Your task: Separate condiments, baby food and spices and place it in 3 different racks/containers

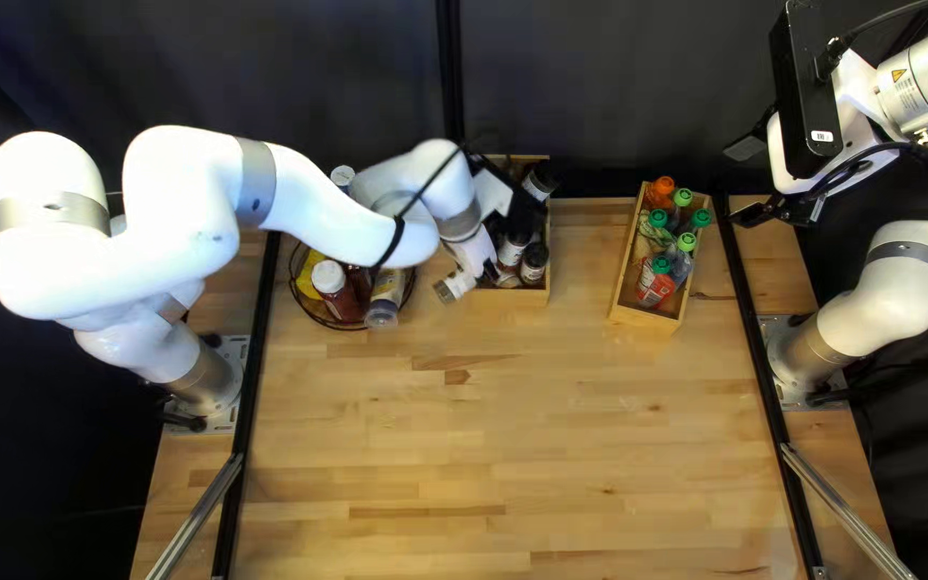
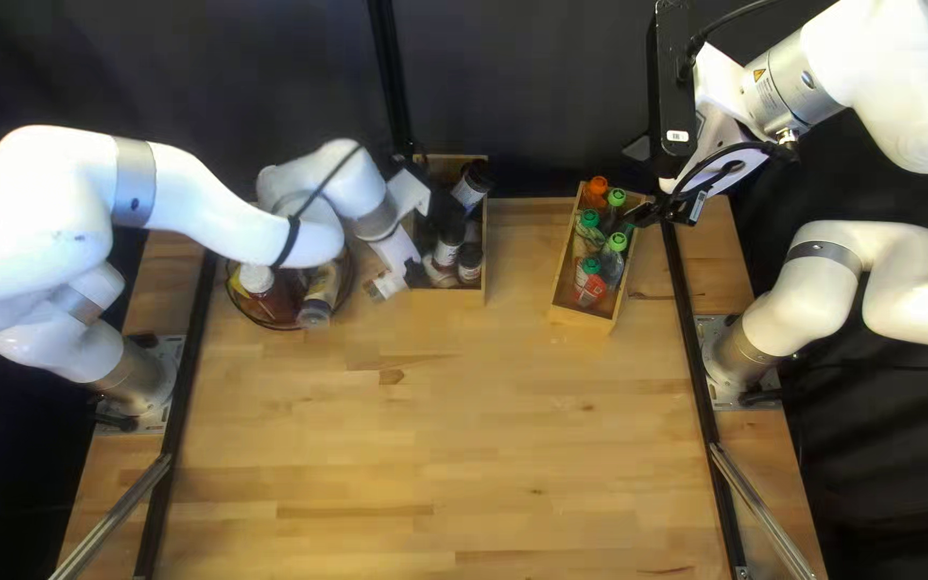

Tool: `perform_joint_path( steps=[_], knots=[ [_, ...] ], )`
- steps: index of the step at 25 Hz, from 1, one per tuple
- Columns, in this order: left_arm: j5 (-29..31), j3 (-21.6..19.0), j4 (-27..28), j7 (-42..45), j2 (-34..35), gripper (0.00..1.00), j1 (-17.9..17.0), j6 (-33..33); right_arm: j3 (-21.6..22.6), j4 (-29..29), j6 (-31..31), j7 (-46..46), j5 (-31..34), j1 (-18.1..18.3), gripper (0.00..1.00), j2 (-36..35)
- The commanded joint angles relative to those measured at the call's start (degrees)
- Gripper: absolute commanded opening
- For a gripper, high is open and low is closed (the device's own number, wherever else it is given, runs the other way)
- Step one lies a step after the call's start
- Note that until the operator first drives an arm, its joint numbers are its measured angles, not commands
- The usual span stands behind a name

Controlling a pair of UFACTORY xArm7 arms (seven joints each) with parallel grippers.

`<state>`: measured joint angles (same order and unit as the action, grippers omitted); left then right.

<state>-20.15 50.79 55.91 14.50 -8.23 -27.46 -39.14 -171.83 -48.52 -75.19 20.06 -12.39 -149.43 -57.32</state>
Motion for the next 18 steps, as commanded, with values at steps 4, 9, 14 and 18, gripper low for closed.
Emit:
perform_joint_path(
  steps=[4, 9, 14, 18],
  knots=[
    [-5.4, 2.1, 3.6, 11.1, -2.9, 0.0, 2.5, -1.6, 0.0, 0.0, 0.0, 0.0, 0.0, 0.0, 1.0, 0.0],
    [-11.4, 1.4, 4.4, 15.1, -6.3, 0.0, 4.5, 0.2, 0.0, 0.0, 0.0, 0.0, 0.0, 0.0, 1.0, 0.0],
    [-17.4, -0.9, 6.1, 17.3, -11.1, 0.0, 6.1, 3.3, 0.0, 0.0, 0.0, 0.0, 0.0, 0.0, 1.0, 0.0],
    [-18.8, -0.8, 4.7, 20.3, -12.2, 0.0, 4.7, 7.1, 0.0, 0.0, 0.0, 0.0, 0.0, 0.0, 1.0, 0.0]
  ],
)
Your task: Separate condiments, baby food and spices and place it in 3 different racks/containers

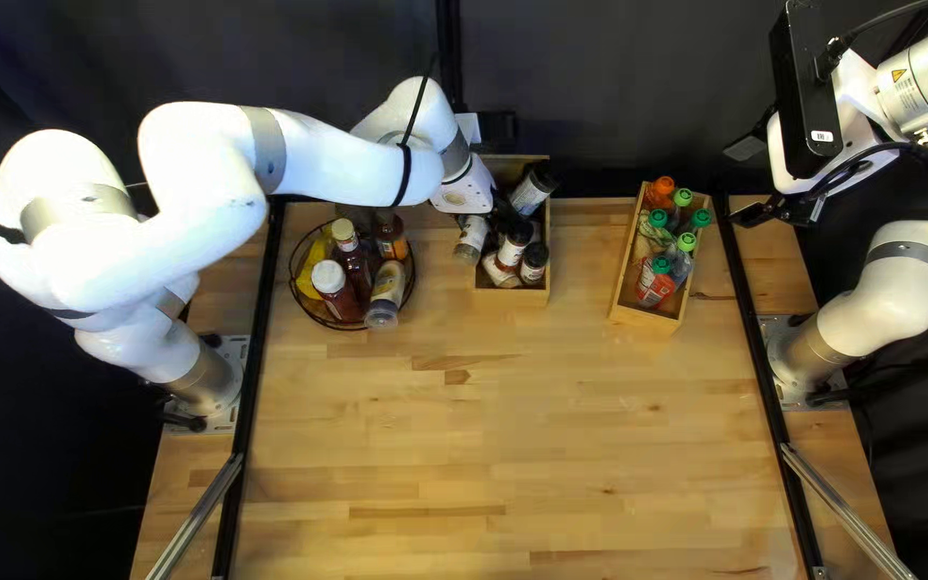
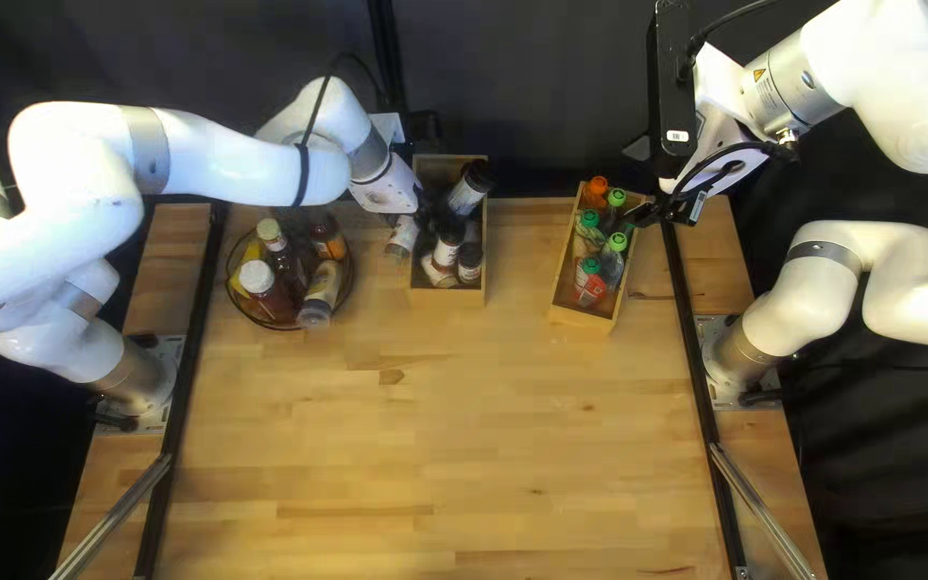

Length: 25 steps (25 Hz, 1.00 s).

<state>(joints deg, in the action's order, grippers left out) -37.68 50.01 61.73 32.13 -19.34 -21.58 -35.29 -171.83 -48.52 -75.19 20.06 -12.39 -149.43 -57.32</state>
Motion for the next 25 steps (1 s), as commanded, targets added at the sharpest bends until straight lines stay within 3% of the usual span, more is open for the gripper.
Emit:
perform_joint_path(
  steps=[1, 2, 3, 4, 5, 11, 15, 17, 22, 25],
  knots=[
    [-1.1, 0.2, -1.7, 3.7, -1.1, 0.0, -1.9, 4.3, 0.0, 0.0, 0.0, 0.0, 0.0, 0.0, 1.0, 0.0],
    [-0.8, 0.6, -2.3, 4.8, -1.0, 0.0, -2.8, 5.3, 0.0, 0.0, 0.0, 0.0, 0.0, 0.0, 1.0, 0.0],
    [-0.4, 1.2, -2.9, 6.0, -0.7, 0.14, -3.6, 6.3, 0.0, 0.0, 0.0, 0.0, 0.0, 0.0, 1.0, 0.0],
    [0.2, 1.6, -3.2, 6.8, -0.6, 0.77, -4.4, 6.8, 0.0, 0.0, 0.0, 0.0, 0.0, 0.0, 1.0, 0.0],
    [1.4, 2.6, -4.1, 8.4, 0.0, 1.0, -6.1, 8.0, 0.0, 0.0, 0.0, 0.0, 0.0, 0.0, 1.0, 0.0],
    [7.2, 7.4, -7.4, 15.4, 2.4, 1.0, -14.7, 13.4, 0.0, 0.0, 0.0, 0.0, 0.0, 0.0, 1.0, 0.0],
    [10.7, 7.8, -7.6, 14.2, 2.7, 1.0, -18.3, 14.5, 0.0, 0.0, 0.0, 0.0, 0.0, 0.0, 1.0, 0.0],
    [12.4, 6.3, -6.2, 11.5, 2.2, 1.0, -18.8, 13.1, 0.0, 0.0, 0.0, 0.0, 0.0, 0.0, 1.0, 0.0],
    [17.6, -0.8, -1.6, -6.8, 0.9, 1.0, -17.2, 5.8, 0.0, 0.0, 0.0, 0.0, 0.0, 0.0, 1.0, 0.0],
    [23.2, -2.3, -2.2, -15.4, 0.9, 1.0, -19.7, 5.5, 0.0, 0.0, 0.0, 0.0, 0.0, 0.0, 1.0, 0.0]
  ],
)
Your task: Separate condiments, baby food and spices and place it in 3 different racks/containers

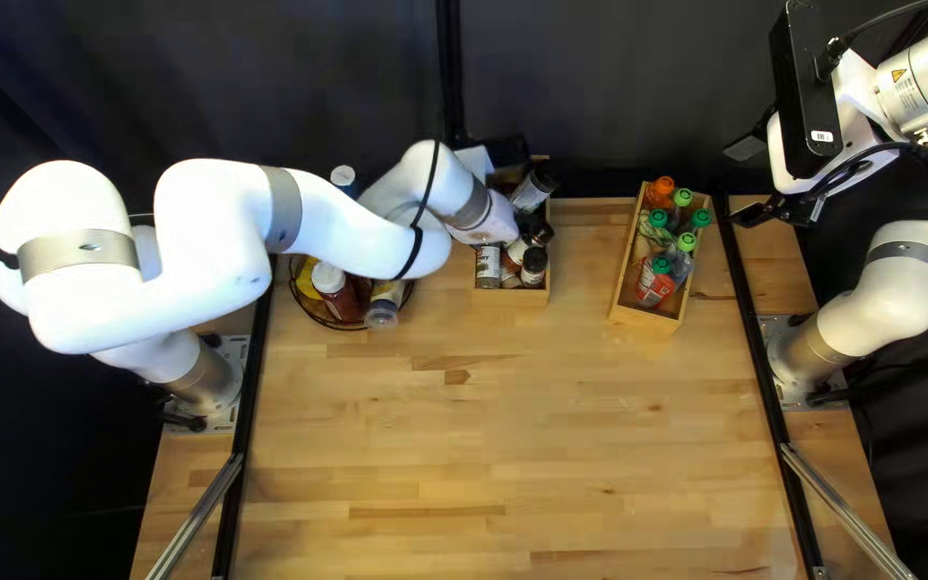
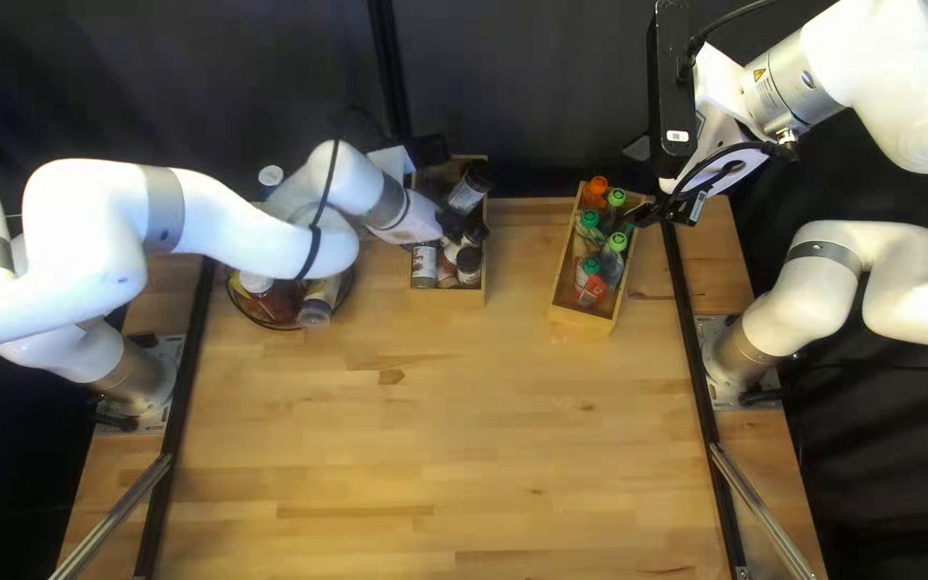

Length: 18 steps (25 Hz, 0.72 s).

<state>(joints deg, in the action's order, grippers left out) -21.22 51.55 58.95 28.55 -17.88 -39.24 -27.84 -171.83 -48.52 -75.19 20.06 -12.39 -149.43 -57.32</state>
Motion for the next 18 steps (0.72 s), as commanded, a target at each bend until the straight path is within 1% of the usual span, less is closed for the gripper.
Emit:
perform_joint_path(
  steps=[1, 3, 4, 6, 7, 8, 9, 10, 11, 13, 15, 18],
  knots=[
    [8.4, -4.4, 0.4, -14.5, -0.5, 1.0, -2.6, -2.3, 0.0, 0.0, 0.0, 0.0, 0.0, 0.0, 1.0, 0.0],
    [13.0, -4.5, -0.9, -18.3, 0.5, 1.0, -5.0, -2.1, 0.0, 0.0, 0.0, 0.0, 0.0, 0.0, 1.0, 0.0],
    [14.3, -4.5, -1.2, -19.2, 0.9, 1.0, -5.5, -2.2, 0.0, 0.0, 0.0, 0.0, 0.0, 0.0, 1.0, 0.0],
    [18.5, -4.1, -2.9, -22.1, 3.3, 1.0, -6.9, -2.4, 0.0, 0.0, 0.0, 0.0, 0.0, 0.0, 1.0, 0.0],
    [20.8, -3.4, -4.1, -22.1, 4.9, 1.0, -7.9, -2.4, 0.0, 0.0, 0.0, 0.0, 0.0, 0.0, 1.0, 0.0],
    [25.8, -2.2, -6.1, -21.4, 8.3, 1.0, -9.4, -2.8, 0.0, 0.0, 0.0, 0.0, 0.0, 0.0, 1.0, 0.0],
    [28.7, -1.8, -7.2, -20.6, 10.3, 1.0, -9.9, -3.1, 0.0, 0.0, 0.0, 0.0, 0.0, 0.0, 1.0, 0.0],
    [36.9, -2.0, -9.8, -17.3, 16.1, 1.0, -9.9, -4.2, 0.0, 0.0, 0.0, 0.0, 0.0, 0.0, 1.0, 0.0],
    [42.2, -3.4, -11.5, -15.3, 20.2, 1.0, -8.7, -5.3, 0.0, 0.0, 0.0, 0.0, 0.0, 0.0, 1.0, 0.0],
    [48.2, -5.6, -14.0, -13.8, 25.7, 1.0, -6.3, -6.5, 0.0, 0.0, 0.0, 0.0, 0.0, 0.0, 1.0, 0.0],
    [51.7, -7.1, -15.9, -13.5, 30.3, 1.0, -4.4, -7.6, 0.0, 0.0, 0.0, 0.0, 0.0, 0.0, 1.0, 0.0],
    [53.4, -7.8, -17.7, -15.2, 36.5, 1.0, -2.9, -10.1, 0.0, 0.0, 0.0, 0.0, 0.0, 0.0, 1.0, 0.0]
  ],
)
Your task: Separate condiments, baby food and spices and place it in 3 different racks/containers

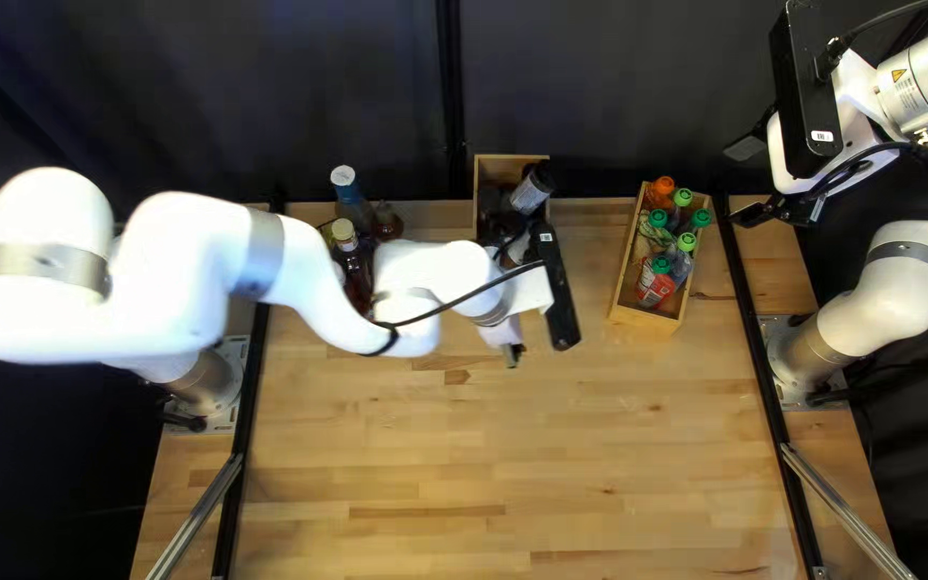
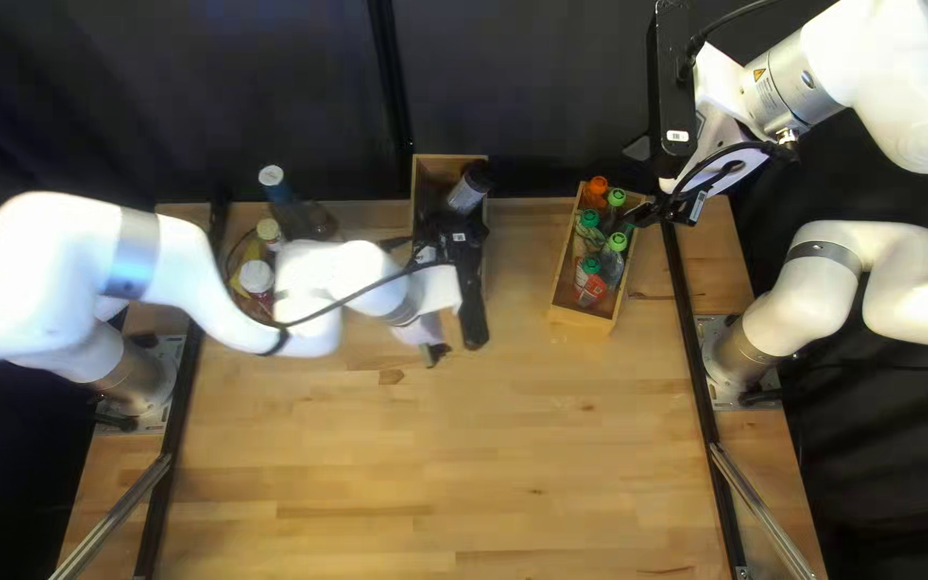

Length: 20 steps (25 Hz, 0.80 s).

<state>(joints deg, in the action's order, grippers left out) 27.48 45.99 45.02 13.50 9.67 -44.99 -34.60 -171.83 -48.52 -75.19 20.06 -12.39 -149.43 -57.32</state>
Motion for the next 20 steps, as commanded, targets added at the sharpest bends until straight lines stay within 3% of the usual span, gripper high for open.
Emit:
perform_joint_path(
  steps=[1, 7, 12, 20],
  knots=[
    [4.6, -2.3, -3.8, -0.5, 10.1, 1.0, 3.0, -4.0, 0.0, 0.0, 0.0, 0.0, 0.0, 0.0, 1.0, 0.0],
    [-0.1, -2.9, 1.5, -3.0, 23.1, 1.0, 6.3, -18.4, 0.0, 0.0, 0.0, 0.0, 0.0, 0.0, 1.0, 0.0],
    [-3.3, -5.2, 5.5, -3.4, 30.2, 1.0, 7.6, -26.7, 0.0, 0.0, 0.0, 0.0, 0.0, 0.0, 1.0, 0.0],
    [-5.7, -15.1, 15.6, -1.6, 33.6, 1.0, 7.9, -39.2, 0.0, 0.0, 0.0, 0.0, 0.0, 0.0, 1.0, 0.0]
  ],
)
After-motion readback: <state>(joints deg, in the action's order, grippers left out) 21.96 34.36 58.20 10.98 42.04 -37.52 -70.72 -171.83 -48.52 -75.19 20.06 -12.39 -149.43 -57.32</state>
